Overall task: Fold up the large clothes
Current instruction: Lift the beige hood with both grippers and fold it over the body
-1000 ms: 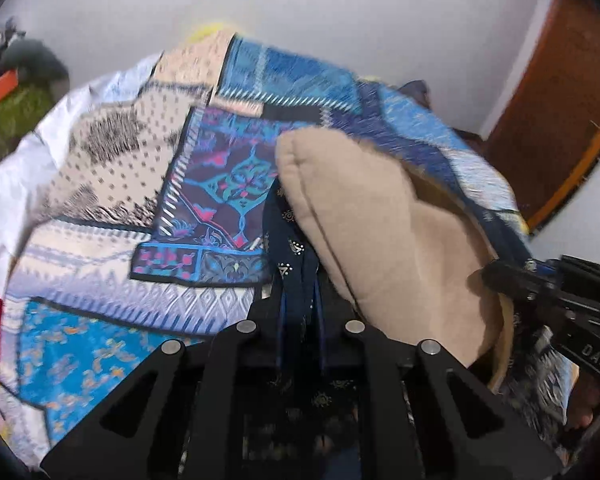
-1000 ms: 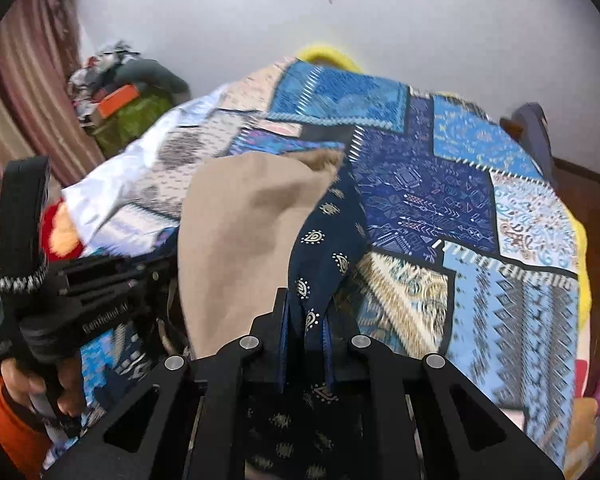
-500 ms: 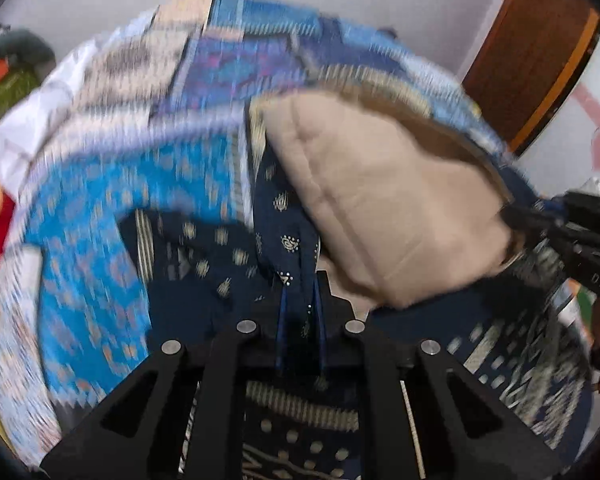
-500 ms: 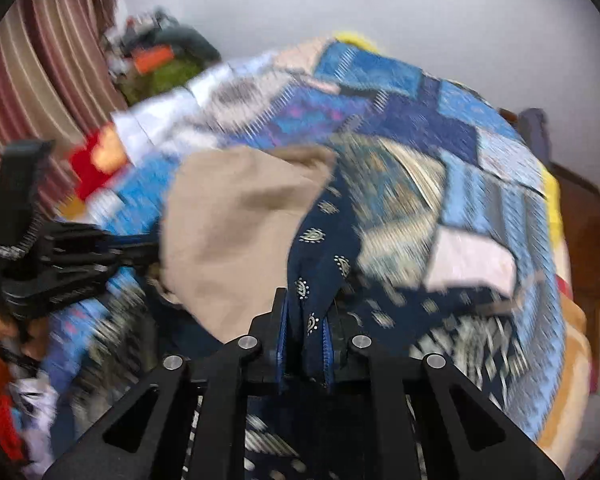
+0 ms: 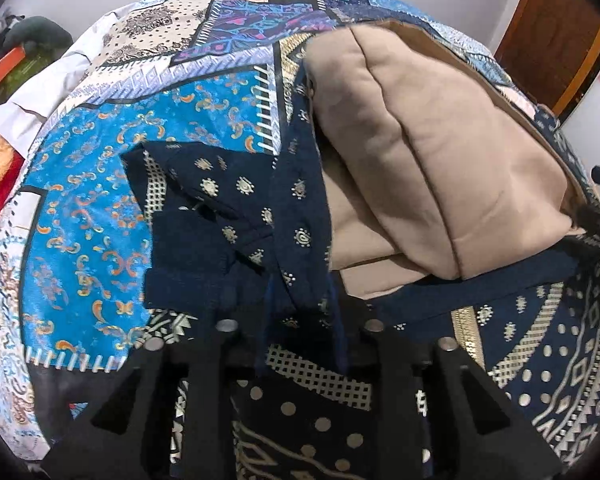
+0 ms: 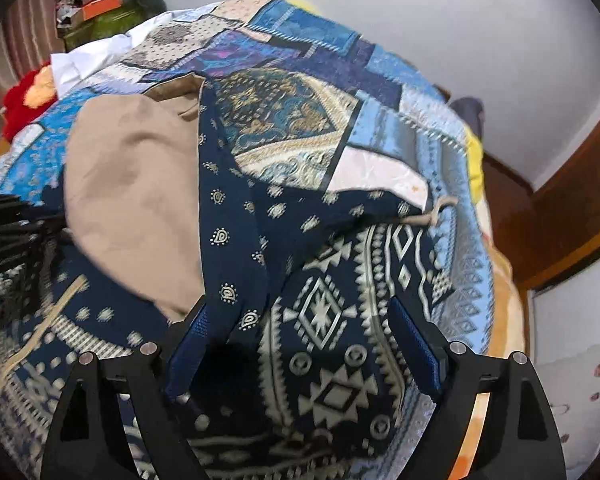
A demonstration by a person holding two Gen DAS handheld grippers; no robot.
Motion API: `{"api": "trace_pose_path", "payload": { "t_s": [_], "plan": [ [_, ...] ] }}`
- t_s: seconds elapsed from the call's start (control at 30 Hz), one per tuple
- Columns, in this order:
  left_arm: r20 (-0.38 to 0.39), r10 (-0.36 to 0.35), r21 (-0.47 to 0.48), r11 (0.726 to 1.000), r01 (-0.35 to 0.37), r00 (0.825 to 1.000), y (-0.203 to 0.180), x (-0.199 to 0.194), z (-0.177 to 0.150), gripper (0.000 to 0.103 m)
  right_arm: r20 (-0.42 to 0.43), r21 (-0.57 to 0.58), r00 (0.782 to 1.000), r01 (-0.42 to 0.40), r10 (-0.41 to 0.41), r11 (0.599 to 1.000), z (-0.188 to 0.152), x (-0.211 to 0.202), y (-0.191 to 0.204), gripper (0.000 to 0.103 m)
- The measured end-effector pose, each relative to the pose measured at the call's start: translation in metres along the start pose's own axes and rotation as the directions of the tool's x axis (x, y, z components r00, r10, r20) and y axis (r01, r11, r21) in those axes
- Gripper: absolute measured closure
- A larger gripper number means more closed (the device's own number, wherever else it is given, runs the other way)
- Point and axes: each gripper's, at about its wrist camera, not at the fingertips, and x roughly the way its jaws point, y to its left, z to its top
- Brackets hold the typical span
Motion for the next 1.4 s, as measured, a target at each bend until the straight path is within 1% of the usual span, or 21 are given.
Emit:
{"api": "trace_pose_path", "payload": {
  "t_s": [0.03, 0.1, 0.23, 0.33, 0.47, 0.53, 0.6, 0.67, 0.73, 0.77, 0.8, 0.83, 0.87, 0.9, 0.93, 0.97, 1.0, 1.1, 1.23, 1.3, 1.4],
  "plan": [
    [-0.001, -0.001, -0.002, 1.0, 0.001, 1.0, 0.002, -0.005, 0.0, 0.057, 0.004, 0.004, 1.0, -0.019, 0.019, 1.0, 0.001, -0.005, -0.001, 0.018],
    [0.015, -0.015, 0.002, 1.0, 0.014, 1.0, 0.007, -0.017, 0.006, 0.045, 0.022, 0.008, 0.998, -0.055, 0.055, 0.998, 0.005, -0.016, -0.001, 0.018],
    [0.082, -0.023, -0.003, 1.0, 0.023, 0.996, 0.022, -0.045, 0.027, 0.032, 0.083, 0.032, 0.987, -0.144, 0.141, 0.989, 0.026, -0.031, 0.0, 0.018],
    [0.115, -0.013, -0.023, 1.0, 0.016, 0.993, 0.03, -0.053, 0.046, 0.029, 0.112, 0.065, 0.974, -0.204, 0.196, 0.977, 0.049, -0.03, 0.002, 0.018],
    [0.073, -0.023, -0.042, 0.999, 0.026, 0.997, 0.039, -0.025, 0.08, 0.029, 0.112, 0.115, 0.963, -0.259, 0.246, 0.959, 0.08, -0.009, 0.005, 0.018],
    [0.011, -0.076, -0.044, 0.996, 0.077, 0.997, 0.037, -0.003, 0.089, 0.029, 0.103, 0.133, 0.957, -0.282, 0.27, 0.95, 0.094, 0.008, 0.007, 0.018],
    [-0.054, -0.156, -0.083, 0.985, 0.151, 0.986, 0.034, 0.024, 0.099, 0.029, 0.078, 0.159, 0.956, -0.292, 0.283, 0.943, 0.106, 0.029, 0.008, 0.018],
    [-0.061, -0.185, -0.101, 0.979, 0.179, 0.981, 0.029, 0.041, 0.108, 0.029, 0.04, 0.18, 0.95, -0.311, 0.309, 0.933, 0.115, 0.054, 0.01, 0.02],
    [-0.055, -0.177, -0.092, 0.981, 0.172, 0.983, 0.021, 0.05, 0.118, 0.029, -0.006, 0.204, 0.949, -0.308, 0.316, 0.929, 0.121, 0.082, 0.014, 0.039],
    [-0.045, -0.171, -0.08, 0.983, 0.168, 0.984, 0.015, 0.053, 0.122, 0.03, -0.025, 0.219, 0.948, -0.306, 0.319, 0.927, 0.123, 0.094, 0.015, 0.044],
    [-0.029, -0.171, -0.059, 0.984, 0.169, 0.985, 0.01, 0.055, 0.126, 0.037, -0.034, 0.231, 0.946, -0.307, 0.323, 0.923, 0.124, 0.102, 0.015, 0.054],
    [-0.017, -0.167, -0.034, 0.986, 0.166, 0.986, 0.005, 0.055, 0.128, 0.049, -0.032, 0.249, 0.946, -0.304, 0.322, 0.919, 0.125, 0.111, 0.015, 0.058],
    [0.0, -0.16, -0.003, 0.987, 0.16, 0.987, -0.001, 0.053, 0.129, 0.056, -0.018, 0.259, 0.949, -0.3, 0.315, 0.918, 0.125, 0.113, 0.014, 0.06],
    [0.008, -0.158, 0.011, 0.987, 0.158, 0.987, -0.005, 0.051, 0.13, 0.074, 0.002, 0.268, 0.951, -0.297, 0.308, 0.917, 0.126, 0.112, 0.014, 0.068],
    [0.018, -0.158, 0.021, 0.987, 0.157, 0.987, -0.008, 0.048, 0.129, 0.09, 0.019, 0.262, 0.953, -0.296, 0.302, 0.918, 0.127, 0.11, 0.015, 0.083],
    [0.028, -0.152, 0.034, 0.988, 0.151, 0.988, -0.012, 0.044, 0.129, 0.093, 0.028, 0.246, 0.95, -0.308, 0.311, 0.919, 0.128, 0.106, 0.017, 0.087],
    [0.051, -0.125, 0.049, 0.991, 0.122, 0.991, -0.015, 0.036, 0.127, 0.094, 0.039, 0.24, 0.948, -0.315, 0.315, 0.918, 0.128, 0.102, 0.017, 0.091],
    [0.121, -0.117, 0.076, 0.991, 0.108, 0.986, -0.02, 0.008, 0.124, 0.095, 0.1, 0.234, 0.943, -0.332, 0.317, 0.914, 0.125, 0.079, 0.015, 0.095],
    [0.228, -0.119, 0.14, 0.986, 0.089, 0.966, -0.023, -0.05, 0.105, 0.095, 0.185, 0.183, 0.926, -0.362, 0.329, 0.914, 0.113, 0.024, 0.015, 0.095],
    [0.251, -0.139, 0.15, 0.983, 0.104, 0.958, -0.022, -0.075, 0.094, 0.095, 0.216, 0.146, 0.918, -0.368, 0.333, 0.918, 0.102, -0.007, 0.018, 0.095],
    [0.263, -0.151, 0.156, 0.981, 0.112, 0.953, -0.021, -0.102, 0.072, 0.095, 0.247, 0.102, 0.902, -0.388, 0.354, 0.916, 0.084, -0.048, 0.022, 0.095]
  ]
}}
